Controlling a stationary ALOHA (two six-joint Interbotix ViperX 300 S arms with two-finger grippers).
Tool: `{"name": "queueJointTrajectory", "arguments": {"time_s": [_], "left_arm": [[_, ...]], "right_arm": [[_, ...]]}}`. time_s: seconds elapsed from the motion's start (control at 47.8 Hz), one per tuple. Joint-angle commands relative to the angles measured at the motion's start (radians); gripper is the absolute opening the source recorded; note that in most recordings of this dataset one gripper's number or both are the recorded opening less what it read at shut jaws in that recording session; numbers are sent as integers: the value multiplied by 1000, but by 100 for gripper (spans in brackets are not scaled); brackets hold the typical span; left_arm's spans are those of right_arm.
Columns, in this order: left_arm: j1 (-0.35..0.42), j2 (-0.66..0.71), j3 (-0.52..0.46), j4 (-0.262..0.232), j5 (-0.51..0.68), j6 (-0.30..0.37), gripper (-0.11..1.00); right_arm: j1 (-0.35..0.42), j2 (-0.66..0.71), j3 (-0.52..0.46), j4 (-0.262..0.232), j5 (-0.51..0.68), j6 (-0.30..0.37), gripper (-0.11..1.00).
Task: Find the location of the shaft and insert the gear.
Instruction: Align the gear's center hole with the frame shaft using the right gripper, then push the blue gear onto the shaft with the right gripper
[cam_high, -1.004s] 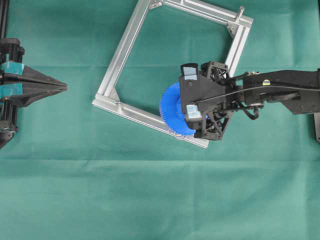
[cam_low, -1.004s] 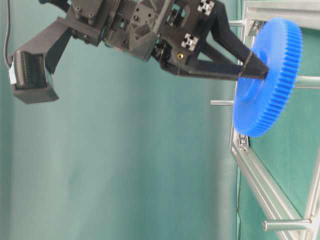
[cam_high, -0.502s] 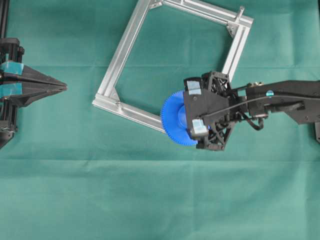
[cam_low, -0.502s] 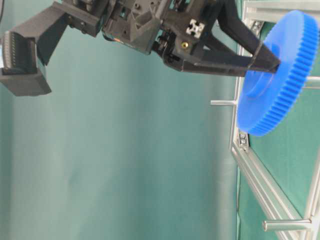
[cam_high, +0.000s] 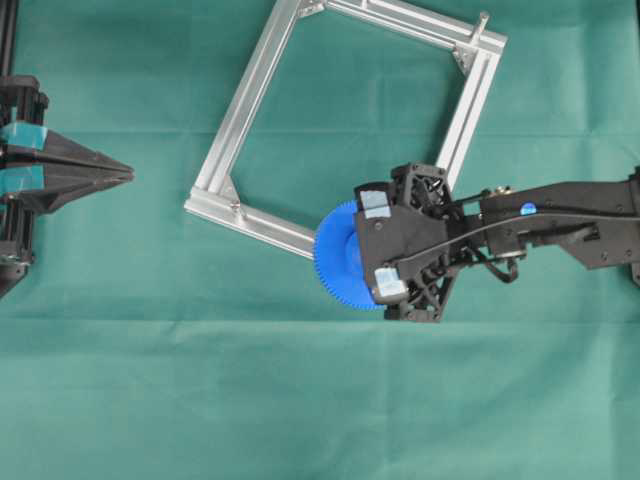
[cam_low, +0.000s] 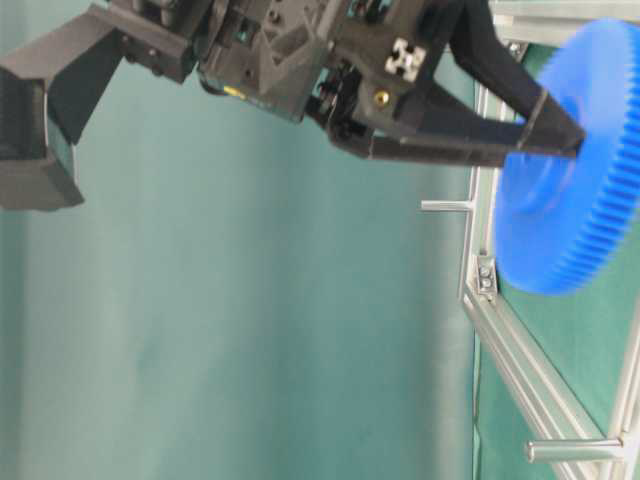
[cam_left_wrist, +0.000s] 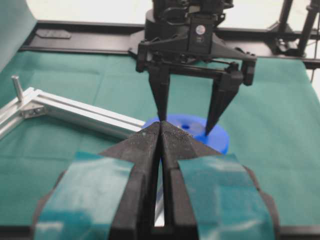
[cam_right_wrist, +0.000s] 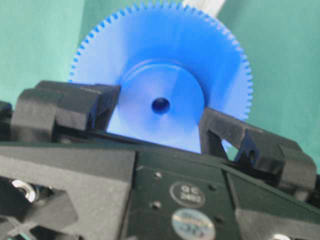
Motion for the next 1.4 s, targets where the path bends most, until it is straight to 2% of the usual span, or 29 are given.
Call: {"name": "queueJointTrajectory", "arguments": {"time_s": [0.0, 0.272, 1.38], "left_arm": [[3, 3, -26, -2, -11, 2, 1], [3, 5, -26, -2, -11, 2, 1], [3, 3, -26, -2, -12, -3, 1]], "right_arm": [[8, -5, -37, -14, -17, -5, 69], [2, 5, -52, -66, -18, 0, 69], [-6, 5, -2, -61, -31, 14, 69]]}}
